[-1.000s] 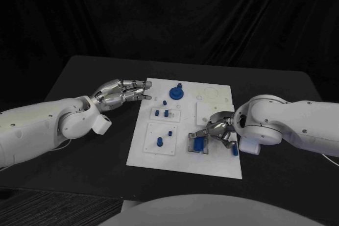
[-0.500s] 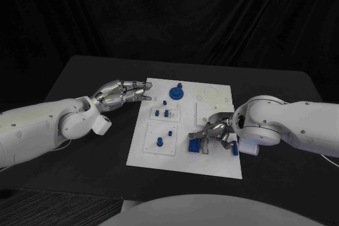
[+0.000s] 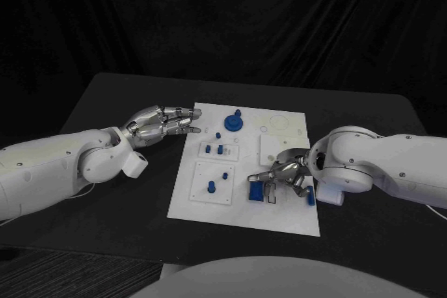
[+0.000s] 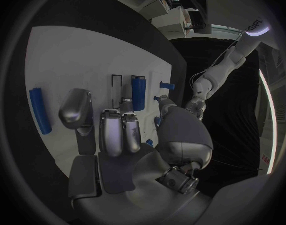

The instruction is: Assemble the parts on the task board

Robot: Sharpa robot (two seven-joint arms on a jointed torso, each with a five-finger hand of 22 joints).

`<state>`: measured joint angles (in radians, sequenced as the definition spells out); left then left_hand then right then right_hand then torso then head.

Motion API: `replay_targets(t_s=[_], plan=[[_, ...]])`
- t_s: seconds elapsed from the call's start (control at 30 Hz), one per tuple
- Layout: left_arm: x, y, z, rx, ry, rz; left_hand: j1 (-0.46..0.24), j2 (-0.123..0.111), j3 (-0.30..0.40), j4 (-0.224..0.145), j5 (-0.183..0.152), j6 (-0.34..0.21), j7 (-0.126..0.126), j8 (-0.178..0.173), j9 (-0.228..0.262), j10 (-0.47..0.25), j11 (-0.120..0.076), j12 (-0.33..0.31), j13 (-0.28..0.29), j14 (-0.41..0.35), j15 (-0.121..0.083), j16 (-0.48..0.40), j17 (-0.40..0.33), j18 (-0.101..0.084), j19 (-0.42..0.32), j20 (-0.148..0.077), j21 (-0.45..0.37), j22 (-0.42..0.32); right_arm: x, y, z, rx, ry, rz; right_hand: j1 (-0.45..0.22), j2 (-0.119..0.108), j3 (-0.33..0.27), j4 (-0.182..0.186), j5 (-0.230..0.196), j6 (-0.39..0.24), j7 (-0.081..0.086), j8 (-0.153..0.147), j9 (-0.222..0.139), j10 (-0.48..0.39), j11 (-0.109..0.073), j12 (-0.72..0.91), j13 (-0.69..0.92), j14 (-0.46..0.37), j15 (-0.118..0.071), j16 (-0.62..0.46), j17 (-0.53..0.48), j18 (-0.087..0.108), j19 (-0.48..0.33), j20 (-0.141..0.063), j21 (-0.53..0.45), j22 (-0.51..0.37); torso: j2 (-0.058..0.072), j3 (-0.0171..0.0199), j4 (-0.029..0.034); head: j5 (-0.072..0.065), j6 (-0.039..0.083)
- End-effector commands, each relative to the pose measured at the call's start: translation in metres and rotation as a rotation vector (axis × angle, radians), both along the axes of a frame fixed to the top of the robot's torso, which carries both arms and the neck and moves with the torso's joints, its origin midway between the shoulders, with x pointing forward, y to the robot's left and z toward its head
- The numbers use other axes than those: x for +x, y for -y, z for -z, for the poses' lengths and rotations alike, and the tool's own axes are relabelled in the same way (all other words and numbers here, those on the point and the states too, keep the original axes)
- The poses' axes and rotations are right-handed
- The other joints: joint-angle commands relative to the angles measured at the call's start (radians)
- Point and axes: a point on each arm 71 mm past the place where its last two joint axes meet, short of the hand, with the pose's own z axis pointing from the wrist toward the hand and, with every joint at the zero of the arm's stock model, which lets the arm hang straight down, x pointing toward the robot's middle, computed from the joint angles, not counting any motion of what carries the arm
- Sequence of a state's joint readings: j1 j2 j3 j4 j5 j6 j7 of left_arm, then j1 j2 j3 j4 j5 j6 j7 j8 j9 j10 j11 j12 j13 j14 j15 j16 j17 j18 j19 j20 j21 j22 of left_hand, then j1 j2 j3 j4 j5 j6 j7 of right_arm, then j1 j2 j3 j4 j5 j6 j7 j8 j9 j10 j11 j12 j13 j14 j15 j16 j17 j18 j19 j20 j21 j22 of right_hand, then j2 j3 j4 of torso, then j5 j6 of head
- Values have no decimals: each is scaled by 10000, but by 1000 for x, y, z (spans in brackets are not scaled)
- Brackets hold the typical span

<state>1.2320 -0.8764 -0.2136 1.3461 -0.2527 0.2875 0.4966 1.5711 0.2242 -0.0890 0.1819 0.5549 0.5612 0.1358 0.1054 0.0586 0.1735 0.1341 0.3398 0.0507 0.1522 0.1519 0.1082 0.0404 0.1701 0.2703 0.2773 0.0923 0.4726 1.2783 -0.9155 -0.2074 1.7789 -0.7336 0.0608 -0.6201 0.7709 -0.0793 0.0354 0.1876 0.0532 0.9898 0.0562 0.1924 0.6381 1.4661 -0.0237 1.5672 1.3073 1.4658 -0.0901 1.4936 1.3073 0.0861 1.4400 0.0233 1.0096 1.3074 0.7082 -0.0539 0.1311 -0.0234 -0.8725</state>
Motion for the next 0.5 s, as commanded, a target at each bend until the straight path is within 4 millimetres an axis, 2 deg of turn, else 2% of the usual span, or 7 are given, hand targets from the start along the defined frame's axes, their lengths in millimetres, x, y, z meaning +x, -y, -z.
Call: replay_targets(t_s=[0.03, 0.2, 0.27, 0.3, 0.33, 0.37, 0.5], plan=[[-1, 1, 0, -160, -51, 123, 86, -6, 34, -1, 54, -24, 66, 31, 6, 49, 50, -1, 5, 23, 79, 44, -7, 113, 56, 33, 54, -9, -2, 4, 1, -53, 13, 106, 32, -54, -270, 137, -26, -27, 41, 78, -3, 1047, 68, 35, 2635, 707, 75, -8, 588, 188, 9, 20, -68, 1155, -1, -5, 3, 2, -1], [-1, 0, 0, -144, -57, 100, 89, -6, 61, -18, 58, -5, 70, 36, 9, 57, 56, 10, 7, 28, 81, 49, -6, 112, 63, 35, 56, -6, -2, 16, -8, 57, 237, 305, 80, 203, -709, 466, -15, -20, 33, 133, 10, 1047, 60, 35, 2635, 709, 70, 8, 597, 194, 14, 15, -113, 1149, 3, -3, 4, 23, -1], [-2, 0, 0, -136, -55, 81, 89, -6, 61, -18, 58, -5, 70, 36, 9, 57, 56, 10, 7, 28, 81, 49, -6, 112, 63, 35, 56, -6, 1, 23, -16, 19, 399, 398, 190, 475, -846, 613, 105, 40, 15, 193, 24, 1047, 45, 35, 2635, 715, 61, 27, 624, 195, 22, 10, -115, 1153, -2, -1, 4, 45, -1], [-2, -1, 0, -128, -55, 69, 89, -6, 61, -18, 58, -5, 70, 36, 9, 57, 56, 10, 7, 28, 81, 49, -6, 112, 63, 35, 56, -6, 2, 26, -21, -20, 459, 429, 275, 589, -932, 665, 277, 67, 3, 221, 28, 1047, 35, 35, 2635, 715, 52, 31, 620, 194, 29, 3, -106, 1158, -2, 0, 3, 53, -1], [-2, -1, 0, -115, -58, 53, 87, -11, 82, -32, 60, 28, 75, 45, 13, 80, 63, 39, 13, 41, 80, 59, -3, 113, 74, 36, 61, 3, 4, 30, -25, -66, 520, 460, 622, 667, -971, 530, 920, 104, -17, 254, 33, 1047, 17, 35, 2635, 711, 35, 29, 602, 197, 29, -12, -130, 1155, -2, 1, 3, 55, -1], [-1, -1, 0, -104, -60, 41, 86, -12, 85, -34, 60, 34, 76, 47, 14, 85, 65, 45, 14, 42, 80, 60, -3, 113, 75, 36, 61, 3, 5, 35, -31, -115, 611, 509, 870, 689, -1011, 395, 1241, 121, -24, 272, 33, 1047, 8, 35, 2635, 709, 28, 31, 596, 197, 32, -20, -134, 1156, -1, 1, 3, 49, -1], [-1, -2, 0, -70, -67, 6, 77, -27, 117, -55, 65, 78, 85, 62, 20, 117, 73, 74, 20, 54, 73, 71, 0, 115, 96, 36, 70, 16, 11, 49, -51, -273, 909, 629, 1388, 764, -1148, 94, 1873, 147, -37, 308, 25, 1047, -2, 35, 2635, 708, 19, 39, 595, 198, 36, -31, -164, 1152, 2, 1, -4, 29, -1]])
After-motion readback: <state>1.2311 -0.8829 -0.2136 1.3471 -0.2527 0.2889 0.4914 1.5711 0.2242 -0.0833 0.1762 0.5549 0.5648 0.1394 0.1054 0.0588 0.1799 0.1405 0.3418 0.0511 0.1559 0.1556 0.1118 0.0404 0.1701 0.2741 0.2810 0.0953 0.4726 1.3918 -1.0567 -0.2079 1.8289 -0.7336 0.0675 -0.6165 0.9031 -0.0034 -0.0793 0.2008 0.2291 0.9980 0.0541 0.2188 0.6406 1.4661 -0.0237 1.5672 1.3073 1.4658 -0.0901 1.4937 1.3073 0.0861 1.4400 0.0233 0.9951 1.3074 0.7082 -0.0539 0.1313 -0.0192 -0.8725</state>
